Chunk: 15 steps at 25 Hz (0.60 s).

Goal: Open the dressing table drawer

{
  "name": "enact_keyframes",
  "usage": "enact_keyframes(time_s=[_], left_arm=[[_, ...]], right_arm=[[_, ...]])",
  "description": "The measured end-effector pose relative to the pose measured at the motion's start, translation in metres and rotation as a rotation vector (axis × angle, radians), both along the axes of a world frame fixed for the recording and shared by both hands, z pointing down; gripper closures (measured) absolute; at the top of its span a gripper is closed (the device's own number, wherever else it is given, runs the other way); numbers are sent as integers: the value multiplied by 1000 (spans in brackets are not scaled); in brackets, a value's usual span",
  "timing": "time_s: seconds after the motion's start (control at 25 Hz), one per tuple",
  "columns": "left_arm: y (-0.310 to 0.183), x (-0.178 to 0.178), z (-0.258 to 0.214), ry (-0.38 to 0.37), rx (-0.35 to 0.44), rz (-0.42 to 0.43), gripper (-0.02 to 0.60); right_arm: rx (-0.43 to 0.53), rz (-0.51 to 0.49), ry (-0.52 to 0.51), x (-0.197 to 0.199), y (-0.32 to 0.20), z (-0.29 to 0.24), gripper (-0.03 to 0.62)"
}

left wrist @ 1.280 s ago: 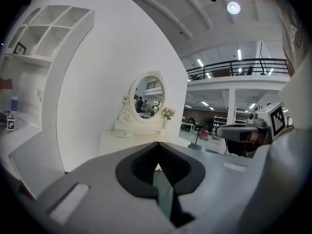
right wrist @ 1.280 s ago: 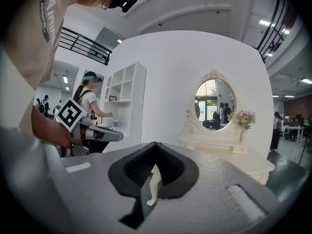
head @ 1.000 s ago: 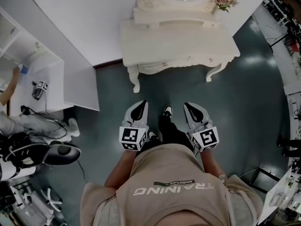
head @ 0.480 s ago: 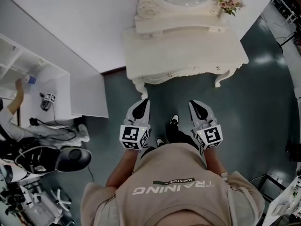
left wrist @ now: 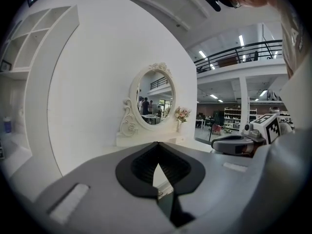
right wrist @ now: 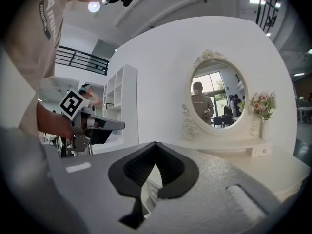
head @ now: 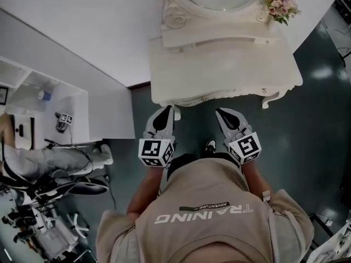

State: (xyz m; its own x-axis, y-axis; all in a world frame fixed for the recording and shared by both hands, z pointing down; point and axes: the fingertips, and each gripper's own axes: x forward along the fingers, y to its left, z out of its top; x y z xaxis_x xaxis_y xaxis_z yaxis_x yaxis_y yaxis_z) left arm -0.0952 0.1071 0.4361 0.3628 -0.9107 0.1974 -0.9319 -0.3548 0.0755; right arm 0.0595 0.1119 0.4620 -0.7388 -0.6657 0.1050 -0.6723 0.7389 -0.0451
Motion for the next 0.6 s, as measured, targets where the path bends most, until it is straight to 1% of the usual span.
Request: enact_keyframes(time_s=[0.2,0.32,0.44,0.6], left_arm=[[-17,9,2,-12,-34,1,563],[-27,16,8,-13,-61,11,563],[-33,17,17,-9,-86,8,563],[-48,13,19,14,-92,-9,563]], right_arm=[[-38,-13,-36,3,-16,5,591],[-105,-15,-56,8,-25,19,591],[-123,-21,-25,9,-31,30,591],[-153,-34,-34,7,-46,35,591]])
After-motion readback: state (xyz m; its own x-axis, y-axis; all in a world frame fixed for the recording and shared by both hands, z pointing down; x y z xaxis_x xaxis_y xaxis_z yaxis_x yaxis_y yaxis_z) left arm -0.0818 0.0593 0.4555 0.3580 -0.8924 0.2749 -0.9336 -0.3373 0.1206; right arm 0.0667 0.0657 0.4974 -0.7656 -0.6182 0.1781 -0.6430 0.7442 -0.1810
